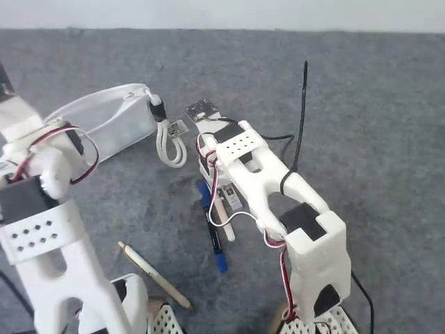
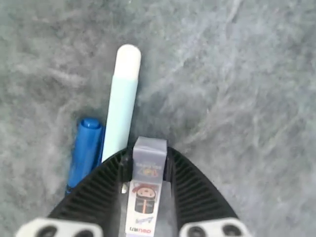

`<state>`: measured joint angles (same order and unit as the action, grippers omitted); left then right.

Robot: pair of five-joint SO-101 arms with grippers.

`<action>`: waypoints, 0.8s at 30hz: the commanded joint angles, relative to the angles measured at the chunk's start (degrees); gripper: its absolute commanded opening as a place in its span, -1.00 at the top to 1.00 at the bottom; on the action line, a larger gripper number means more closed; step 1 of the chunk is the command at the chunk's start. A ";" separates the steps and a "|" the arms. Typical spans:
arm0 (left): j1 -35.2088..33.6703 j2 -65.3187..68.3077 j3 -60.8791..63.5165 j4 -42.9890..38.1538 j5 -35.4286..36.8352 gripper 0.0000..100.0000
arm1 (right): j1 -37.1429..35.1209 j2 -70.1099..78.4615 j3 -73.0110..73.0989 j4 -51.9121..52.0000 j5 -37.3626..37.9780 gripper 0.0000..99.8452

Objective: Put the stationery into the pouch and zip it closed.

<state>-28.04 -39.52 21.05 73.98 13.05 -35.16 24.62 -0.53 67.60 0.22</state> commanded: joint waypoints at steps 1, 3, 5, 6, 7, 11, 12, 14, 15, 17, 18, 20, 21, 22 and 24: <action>-0.44 0.00 -2.51 -2.20 0.53 0.98 | 0.84 -7.43 -2.90 3.56 0.53 0.99; -0.44 0.00 -2.51 -2.20 0.53 0.98 | 0.84 -9.80 -2.90 6.11 0.53 0.99; -0.44 0.00 -2.51 -2.20 0.53 0.98 | 0.84 -12.26 -2.90 8.66 0.53 0.99; -0.44 0.00 -2.51 -2.20 0.53 0.98 | 0.75 -13.49 -2.90 9.98 0.53 0.99; -0.44 0.00 -2.51 -2.20 0.53 0.98 | 0.66 -14.73 -2.90 11.21 0.44 0.99; -0.26 0.00 -2.51 -2.20 0.53 0.98 | 0.48 -18.51 -2.81 14.37 -2.11 0.99; -0.18 0.00 -2.51 -2.20 0.53 0.98 | 0.48 -19.30 -2.81 14.73 -2.99 0.99; -0.18 0.00 -2.51 -2.20 0.53 0.98 | 0.40 -21.14 -2.81 15.52 -3.69 0.99; -0.18 0.00 -2.51 -2.20 0.53 0.98 | 0.40 -22.20 -2.81 15.96 -3.87 0.99; -0.18 0.00 -2.51 -2.11 0.53 0.98 | 0.40 -24.57 -2.81 17.10 -3.96 0.99; -0.18 0.00 -2.51 -2.11 0.53 0.98 | 0.40 -25.89 -2.81 17.54 -3.96 0.99; -0.18 0.00 -2.51 -2.20 0.53 0.98 | 0.40 -28.53 -2.37 17.71 -4.04 0.99; -0.18 0.00 -2.51 -2.20 0.53 0.98 | 0.31 -30.02 -1.41 17.27 -4.04 0.99; -0.18 0.00 -2.51 -2.20 0.53 0.98 | 0.31 -31.43 -0.18 16.84 -4.04 0.99; -0.18 0.00 -2.42 -2.20 0.53 0.98 | -0.57 -34.59 2.99 14.46 -4.04 0.99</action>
<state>-28.04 -39.52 21.05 73.98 13.05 -35.34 -3.08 0.97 84.40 -3.21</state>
